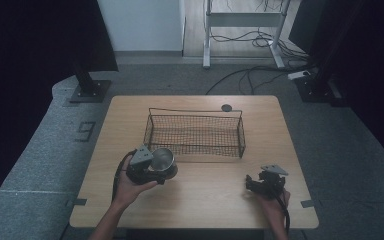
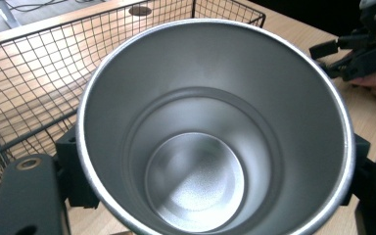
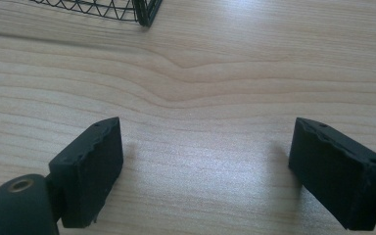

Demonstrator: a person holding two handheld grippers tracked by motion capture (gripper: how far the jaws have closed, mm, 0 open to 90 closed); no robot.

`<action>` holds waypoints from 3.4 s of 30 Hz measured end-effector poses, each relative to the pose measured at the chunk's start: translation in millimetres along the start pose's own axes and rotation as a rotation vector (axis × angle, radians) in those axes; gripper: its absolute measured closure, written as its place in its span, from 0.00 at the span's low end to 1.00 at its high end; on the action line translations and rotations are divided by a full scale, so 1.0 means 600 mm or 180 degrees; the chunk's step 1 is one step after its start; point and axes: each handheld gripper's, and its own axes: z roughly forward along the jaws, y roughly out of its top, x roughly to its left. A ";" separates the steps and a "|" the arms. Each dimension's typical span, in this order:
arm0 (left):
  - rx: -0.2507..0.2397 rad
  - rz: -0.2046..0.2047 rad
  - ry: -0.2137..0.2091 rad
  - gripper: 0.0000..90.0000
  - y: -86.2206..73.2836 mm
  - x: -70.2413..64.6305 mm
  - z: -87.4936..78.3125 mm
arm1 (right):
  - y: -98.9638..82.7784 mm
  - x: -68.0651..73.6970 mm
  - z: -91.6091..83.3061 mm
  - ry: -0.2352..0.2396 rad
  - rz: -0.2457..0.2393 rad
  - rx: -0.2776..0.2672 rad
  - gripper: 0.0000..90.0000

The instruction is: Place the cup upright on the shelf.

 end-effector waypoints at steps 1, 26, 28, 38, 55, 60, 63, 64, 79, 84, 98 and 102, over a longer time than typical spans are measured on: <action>-0.0009 -0.0003 0.0002 0.21 0.003 0.002 0.002 | 0.000 0.000 0.000 0.0000 0.0000 -0.0001 0.14; -0.0052 -0.0061 -0.0108 0.21 0.053 0.033 0.025 | 0.000 0.001 0.000 -0.0018 0.0004 -0.0004 0.14; -0.0037 -0.0068 -0.0110 0.21 0.056 0.035 0.027 | 0.000 0.001 0.000 -0.0018 0.0004 -0.0003 0.14; -0.0067 -0.0159 -0.0134 0.21 0.072 0.046 0.030 | 0.000 0.001 0.000 -0.0025 0.0015 -0.0006 0.14; 0.0036 -0.0133 -0.0069 0.21 0.096 0.059 0.049 | 0.000 0.001 0.000 -0.0027 0.0014 -0.0009 0.14; 0.0077 -0.0109 -0.0070 0.21 0.102 0.058 0.059 | 0.000 0.001 0.000 -0.0027 0.0015 -0.0009 0.14; 0.0089 -0.0114 -0.0090 0.21 0.107 0.060 0.062 | 0.000 0.001 0.000 -0.0025 0.0011 -0.0003 0.14; 0.0090 -0.0108 -0.0075 0.21 0.109 0.060 0.062 | 0.000 0.001 0.000 -0.0025 0.0012 -0.0003 0.14; 0.0108 -0.0111 -0.0059 0.21 0.128 0.074 0.074 | 0.000 0.001 0.000 -0.0029 0.0014 -0.0010 0.14; 0.0085 -0.0193 -0.0085 0.21 0.131 0.086 0.077 | 0.000 0.001 0.000 -0.0029 0.0010 -0.0007 0.14; 0.0155 -0.0168 0.0026 0.21 0.149 0.103 0.087 | 0.000 0.001 0.000 -0.0027 0.0009 -0.0010 0.14; 0.0187 -0.0152 0.0045 0.21 0.155 0.107 0.091 | 0.000 0.001 0.000 -0.0027 0.0009 -0.0010 0.14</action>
